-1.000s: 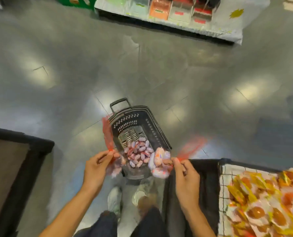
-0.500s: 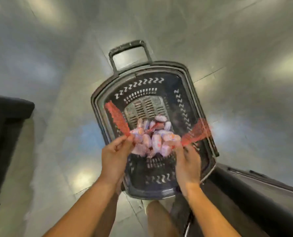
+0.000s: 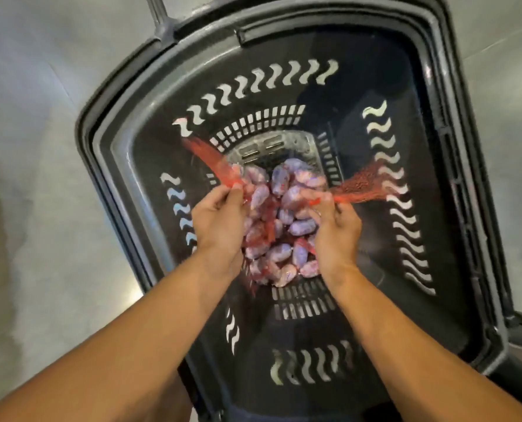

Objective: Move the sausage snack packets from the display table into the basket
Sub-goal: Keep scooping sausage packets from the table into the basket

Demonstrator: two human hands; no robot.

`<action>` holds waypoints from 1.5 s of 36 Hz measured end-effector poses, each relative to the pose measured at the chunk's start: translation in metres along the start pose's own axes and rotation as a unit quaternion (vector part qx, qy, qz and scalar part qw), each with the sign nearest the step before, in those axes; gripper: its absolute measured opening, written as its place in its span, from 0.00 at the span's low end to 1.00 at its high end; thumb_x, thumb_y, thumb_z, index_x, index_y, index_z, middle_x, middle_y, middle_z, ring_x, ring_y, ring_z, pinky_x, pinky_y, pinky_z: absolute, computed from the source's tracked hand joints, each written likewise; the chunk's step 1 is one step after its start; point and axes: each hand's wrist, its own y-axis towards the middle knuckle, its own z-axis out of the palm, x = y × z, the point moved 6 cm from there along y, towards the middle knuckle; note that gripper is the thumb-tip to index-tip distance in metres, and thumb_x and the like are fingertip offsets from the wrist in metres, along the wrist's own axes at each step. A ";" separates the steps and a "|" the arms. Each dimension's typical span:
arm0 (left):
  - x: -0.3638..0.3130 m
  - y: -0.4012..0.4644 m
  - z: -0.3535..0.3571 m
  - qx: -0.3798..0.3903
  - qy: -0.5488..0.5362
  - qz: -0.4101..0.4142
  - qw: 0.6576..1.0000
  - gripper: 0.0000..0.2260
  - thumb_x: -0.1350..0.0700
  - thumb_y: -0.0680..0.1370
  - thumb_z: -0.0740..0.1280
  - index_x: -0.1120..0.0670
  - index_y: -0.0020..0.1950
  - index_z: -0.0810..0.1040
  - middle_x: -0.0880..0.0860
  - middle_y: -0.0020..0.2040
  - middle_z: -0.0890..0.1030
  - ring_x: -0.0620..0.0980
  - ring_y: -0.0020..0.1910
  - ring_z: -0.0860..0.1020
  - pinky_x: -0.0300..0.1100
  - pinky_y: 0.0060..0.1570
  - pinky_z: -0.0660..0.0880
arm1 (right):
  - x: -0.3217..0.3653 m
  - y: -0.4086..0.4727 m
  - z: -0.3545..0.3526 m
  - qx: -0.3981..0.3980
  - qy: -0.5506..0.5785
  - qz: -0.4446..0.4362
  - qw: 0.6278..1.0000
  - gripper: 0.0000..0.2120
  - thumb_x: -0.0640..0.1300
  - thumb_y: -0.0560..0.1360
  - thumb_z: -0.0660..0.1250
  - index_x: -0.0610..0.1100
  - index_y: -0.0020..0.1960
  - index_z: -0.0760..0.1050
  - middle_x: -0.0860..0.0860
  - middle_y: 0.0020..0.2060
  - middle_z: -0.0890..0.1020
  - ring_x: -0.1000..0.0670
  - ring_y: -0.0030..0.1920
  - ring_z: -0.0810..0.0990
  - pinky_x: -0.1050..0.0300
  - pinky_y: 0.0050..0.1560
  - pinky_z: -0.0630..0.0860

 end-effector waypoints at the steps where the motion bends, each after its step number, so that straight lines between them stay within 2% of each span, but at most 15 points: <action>1: 0.005 0.007 0.002 -0.006 0.009 -0.003 1.000 0.10 0.63 0.82 0.66 0.55 0.42 0.81 0.51 0.39 0.81 0.49 0.43 0.78 0.46 0.55 0.79 | -0.006 0.005 0.003 -0.001 -0.007 0.005 1.000 0.13 0.46 0.85 0.61 0.41 0.57 0.81 0.48 0.49 0.85 0.49 0.53 0.84 0.50 0.60 0.79; 3: 0.015 0.017 0.005 -0.012 0.023 -0.001 1.000 0.09 0.60 0.82 0.66 0.53 0.44 0.82 0.51 0.44 0.83 0.49 0.48 0.79 0.47 0.61 0.78 | -0.020 0.013 0.008 0.007 -0.026 0.018 0.999 0.14 0.47 0.84 0.61 0.41 0.59 0.82 0.48 0.52 0.85 0.48 0.56 0.83 0.52 0.61 0.77; 6: 0.032 0.028 0.006 -0.013 0.032 -0.013 0.999 0.07 0.59 0.83 0.64 0.52 0.52 0.83 0.54 0.52 0.85 0.53 0.57 0.83 0.47 0.62 0.78 | -0.038 0.013 0.012 0.042 -0.063 0.029 0.997 0.11 0.50 0.84 0.62 0.51 0.49 0.82 0.61 0.42 0.85 0.61 0.47 0.81 0.74 0.48 0.72; 8: 0.040 0.032 0.004 -0.010 0.052 -0.021 0.998 0.08 0.57 0.84 0.64 0.52 0.54 0.83 0.54 0.54 0.85 0.54 0.59 0.82 0.47 0.63 0.78 | -0.045 0.007 0.011 0.061 -0.072 0.021 0.995 0.09 0.46 0.84 0.62 0.52 0.51 0.82 0.64 0.43 0.84 0.63 0.47 0.80 0.78 0.48 0.70; 11: 0.045 0.028 -0.001 -0.001 0.085 -0.017 0.996 0.08 0.57 0.83 0.64 0.49 0.52 0.83 0.52 0.55 0.85 0.51 0.58 0.82 0.49 0.65 0.77 | -0.051 -0.008 0.004 0.085 -0.060 0.018 0.994 0.11 0.43 0.83 0.64 0.44 0.62 0.81 0.54 0.56 0.84 0.57 0.59 0.80 0.70 0.62 0.72; 17: 0.023 -0.018 -0.020 0.046 0.179 -0.009 0.983 0.11 0.60 0.81 0.67 0.45 0.58 0.80 0.48 0.58 0.83 0.46 0.59 0.80 0.43 0.65 0.75 | -0.048 -0.056 -0.027 0.105 -0.084 0.105 0.985 0.27 0.39 0.79 0.70 0.49 0.76 0.69 0.54 0.69 0.77 0.54 0.69 0.75 0.51 0.73 0.71; 20: -0.011 -0.056 -0.024 0.101 0.269 0.015 0.958 0.16 0.61 0.80 0.68 0.43 0.63 0.78 0.46 0.58 0.81 0.33 0.50 0.78 0.23 0.43 0.73 | -0.019 -0.088 -0.048 0.125 -0.106 0.118 0.979 0.29 0.40 0.77 0.73 0.47 0.76 0.70 0.52 0.69 0.77 0.52 0.70 0.74 0.49 0.73 0.70; 23: -0.054 -0.101 -0.034 0.157 0.393 0.045 0.905 0.18 0.61 0.80 0.69 0.45 0.68 0.75 0.50 0.61 0.79 0.35 0.50 0.79 0.21 0.40 0.71 | 0.026 -0.124 -0.072 0.167 -0.142 0.121 0.968 0.26 0.40 0.77 0.72 0.46 0.74 0.71 0.51 0.68 0.78 0.52 0.69 0.75 0.56 0.69 0.72; 27: -0.127 -0.162 -0.048 0.238 0.562 0.125 0.783 0.29 0.58 0.79 0.71 0.52 0.78 0.65 0.53 0.77 0.65 0.53 0.75 0.67 0.46 0.74 0.64 | 0.106 -0.165 -0.113 0.194 -0.198 0.089 0.957 0.21 0.41 0.79 0.69 0.47 0.71 0.74 0.51 0.61 0.81 0.60 0.55 0.81 0.71 0.51 0.71; 30: -0.188 -0.209 -0.054 0.262 0.615 0.170 0.724 0.32 0.56 0.78 0.73 0.54 0.79 0.63 0.55 0.80 0.61 0.54 0.79 0.61 0.48 0.77 0.58 | 0.176 -0.198 -0.150 0.175 -0.218 0.063 0.958 0.22 0.41 0.79 0.69 0.44 0.72 0.73 0.48 0.67 0.79 0.51 0.67 0.77 0.62 0.63 0.70; 33: -0.247 -0.264 -0.055 0.280 0.632 0.232 0.685 0.34 0.52 0.76 0.74 0.54 0.79 0.64 0.57 0.80 0.62 0.54 0.80 0.60 0.46 0.78 0.55 | 0.247 -0.236 -0.185 0.138 -0.209 0.024 0.968 0.15 0.42 0.80 0.68 0.44 0.66 0.75 0.46 0.66 0.80 0.52 0.63 0.77 0.65 0.57 0.68; 40: -0.328 -0.391 -0.069 0.356 0.610 0.379 0.598 0.29 0.53 0.79 0.72 0.51 0.78 0.66 0.50 0.80 0.61 0.49 0.79 0.58 0.34 0.75 0.48 | 0.363 -0.367 -0.256 0.001 -0.124 -0.094 0.988 0.26 0.41 0.79 0.71 0.39 0.74 0.69 0.46 0.71 0.74 0.47 0.72 0.72 0.66 0.71 0.62; 42: -0.335 -0.422 -0.080 0.379 0.586 0.412 0.586 0.28 0.52 0.79 0.71 0.50 0.78 0.67 0.48 0.80 0.61 0.45 0.78 0.57 0.31 0.72 0.47 | 0.368 -0.410 -0.268 -0.037 -0.096 -0.110 0.989 0.26 0.42 0.79 0.72 0.40 0.74 0.70 0.49 0.72 0.73 0.53 0.72 0.70 0.72 0.71 0.59; 48: -0.319 -0.483 -0.124 0.437 0.567 0.444 0.538 0.29 0.48 0.79 0.70 0.45 0.78 0.65 0.42 0.79 0.60 0.44 0.78 0.56 0.50 0.78 0.56 | 0.314 -0.518 -0.271 -0.101 -0.048 -0.064 0.992 0.29 0.53 0.78 0.70 0.58 0.77 0.65 0.79 0.67 0.58 0.79 0.68 0.55 0.80 0.68 0.52; 54: -0.274 -0.531 -0.148 0.508 0.579 0.446 0.455 0.30 0.48 0.78 0.70 0.47 0.79 0.64 0.43 0.80 0.58 0.48 0.81 0.54 0.56 0.79 0.55 | 0.258 -0.612 -0.273 -0.167 -0.065 -0.048 0.983 0.32 0.52 0.79 0.70 0.45 0.78 0.63 0.58 0.75 0.63 0.63 0.76 0.59 0.71 0.75 0.51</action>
